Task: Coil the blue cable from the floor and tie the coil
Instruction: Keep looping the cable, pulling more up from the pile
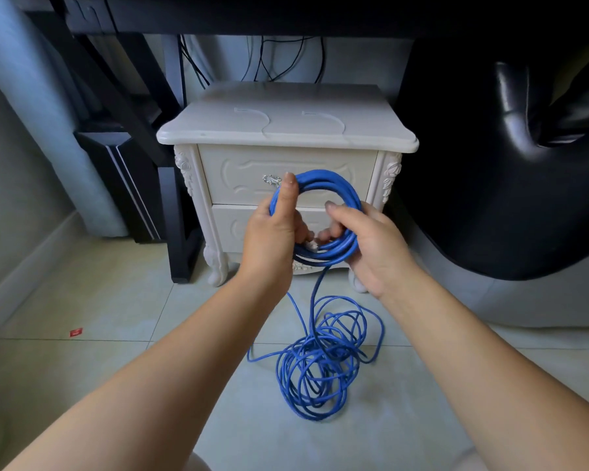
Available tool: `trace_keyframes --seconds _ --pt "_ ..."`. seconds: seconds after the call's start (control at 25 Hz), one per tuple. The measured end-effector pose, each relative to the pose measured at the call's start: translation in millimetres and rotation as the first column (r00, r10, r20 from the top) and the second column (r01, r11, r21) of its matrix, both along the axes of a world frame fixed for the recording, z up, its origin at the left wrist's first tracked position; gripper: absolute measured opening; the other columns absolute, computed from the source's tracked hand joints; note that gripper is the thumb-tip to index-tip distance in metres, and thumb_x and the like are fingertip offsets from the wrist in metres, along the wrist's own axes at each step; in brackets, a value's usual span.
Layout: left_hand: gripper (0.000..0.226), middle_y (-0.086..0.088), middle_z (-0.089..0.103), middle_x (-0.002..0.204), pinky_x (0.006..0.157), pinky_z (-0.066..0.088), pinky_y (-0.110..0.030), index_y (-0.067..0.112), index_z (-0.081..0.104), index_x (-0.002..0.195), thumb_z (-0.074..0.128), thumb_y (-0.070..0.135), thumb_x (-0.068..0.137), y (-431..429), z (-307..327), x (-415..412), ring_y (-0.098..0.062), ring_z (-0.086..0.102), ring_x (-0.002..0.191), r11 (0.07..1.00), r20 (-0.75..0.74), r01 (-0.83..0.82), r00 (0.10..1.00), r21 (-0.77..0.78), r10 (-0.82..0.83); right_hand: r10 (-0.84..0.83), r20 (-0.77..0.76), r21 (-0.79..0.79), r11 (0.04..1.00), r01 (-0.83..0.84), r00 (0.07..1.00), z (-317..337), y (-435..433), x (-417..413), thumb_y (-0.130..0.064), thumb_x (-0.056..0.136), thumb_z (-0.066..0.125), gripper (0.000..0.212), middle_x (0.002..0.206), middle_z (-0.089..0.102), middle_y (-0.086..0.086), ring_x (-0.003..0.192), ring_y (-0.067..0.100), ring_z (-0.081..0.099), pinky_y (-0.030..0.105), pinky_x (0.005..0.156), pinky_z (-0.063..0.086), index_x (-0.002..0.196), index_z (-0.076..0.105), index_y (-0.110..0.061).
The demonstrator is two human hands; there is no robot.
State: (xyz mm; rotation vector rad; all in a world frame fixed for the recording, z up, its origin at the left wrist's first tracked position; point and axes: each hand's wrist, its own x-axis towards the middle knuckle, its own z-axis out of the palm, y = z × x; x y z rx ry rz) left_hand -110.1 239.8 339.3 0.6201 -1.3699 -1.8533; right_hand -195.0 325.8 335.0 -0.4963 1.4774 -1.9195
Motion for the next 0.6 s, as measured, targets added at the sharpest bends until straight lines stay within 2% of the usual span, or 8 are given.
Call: trace_keyframes --seconds 0.04,0.12,0.24,0.28,0.36,0.44,0.52,0.6 --pt "0.044 0.009 0.038 0.047 0.065 0.038 -0.036 0.020 0.046 0.069 0.054 0.058 0.088 3 -2 -1 -0.012 0.040 0.048 0.999 0.026 0.032 0.999 -0.023 -0.031 -0.078 0.020 -0.029 0.996 0.079 0.997 0 -2 -1 -0.011 0.090 0.063 0.019 0.046 0.044 -0.004 0.048 0.014 0.050 0.039 0.071 0.044 0.075 0.053 -0.016" --pt "0.044 0.005 0.051 0.054 0.071 0.044 -0.040 0.021 0.052 0.072 0.054 0.063 0.084 3 -4 0 -0.016 0.052 0.059 0.987 0.120 0.099 0.989 -0.124 -0.084 -0.181 -0.038 -0.014 0.983 0.181 0.983 4 -2 -6 -0.009 0.090 0.060 0.024 0.042 0.031 -0.006 0.041 0.012 0.034 0.037 0.064 0.042 0.071 0.049 -0.017" --pt "0.037 0.001 0.062 0.065 0.075 0.050 -0.039 0.019 0.060 0.086 0.056 0.055 0.088 -4 -2 7 -0.018 0.061 0.068 0.953 0.169 0.220 0.968 -0.210 -0.186 -0.206 -0.325 0.101 0.963 0.250 0.923 9 3 -13 -0.006 0.088 0.058 0.025 0.044 0.031 -0.009 0.041 0.012 0.030 0.029 0.051 0.045 0.068 0.049 -0.018" --pt "0.030 -0.001 0.063 0.068 0.071 0.051 -0.034 0.018 0.061 0.091 0.059 0.048 0.090 -6 -1 9 -0.016 0.062 0.068 0.935 0.164 0.259 0.961 -0.244 -0.224 -0.184 -0.439 0.141 0.953 0.270 0.879 10 3 -11 -0.006 0.087 0.058 0.025 0.045 0.035 -0.010 0.042 0.012 0.034 0.030 0.049 0.046 0.067 0.051 -0.019" --pt "0.022 -0.001 0.064 0.074 0.064 0.051 -0.025 0.015 0.063 0.095 0.066 0.036 0.090 -9 2 10 -0.014 0.063 0.064 0.890 0.192 0.294 0.952 -0.349 -0.239 -0.091 -0.667 0.213 0.928 0.306 0.740 11 3 -7 -0.012 0.083 0.060 0.018 0.052 0.045 -0.005 0.053 0.017 0.044 0.040 0.053 0.051 0.066 0.054 -0.016" --pt "0.033 -0.002 0.064 0.074 0.060 0.053 -0.027 0.011 0.063 0.091 0.074 0.041 0.081 -12 3 10 -0.016 0.064 0.060 0.825 0.251 0.277 0.953 -0.493 -0.169 0.071 -0.818 0.308 0.892 0.331 0.570 13 3 -2 -0.016 0.081 0.057 0.013 0.058 0.048 0.001 0.061 0.026 0.046 0.042 0.058 0.047 0.071 0.052 -0.010" --pt "0.051 -0.009 0.063 0.070 0.060 0.052 -0.037 0.011 0.059 0.083 0.071 0.059 0.070 -14 4 9 -0.026 0.062 0.062 0.750 0.313 0.256 0.947 -0.610 -0.068 0.193 -0.861 0.382 0.856 0.348 0.470 18 3 0 -0.017 0.083 0.052 0.009 0.064 0.053 0.006 0.062 0.033 0.050 0.042 0.056 0.046 0.079 0.054 -0.009" --pt "0.060 -0.013 0.059 0.067 0.059 0.049 -0.038 0.009 0.055 0.079 0.066 0.067 0.069 -16 4 7 -0.031 0.058 0.063 0.690 0.364 0.255 0.931 -0.677 0.013 0.211 -0.867 0.397 0.839 0.372 0.451 21 2 2 -0.017 0.083 0.050 0.010 0.064 0.054 0.006 0.064 0.033 0.050 0.040 0.055 0.044 0.075 0.051 -0.011"
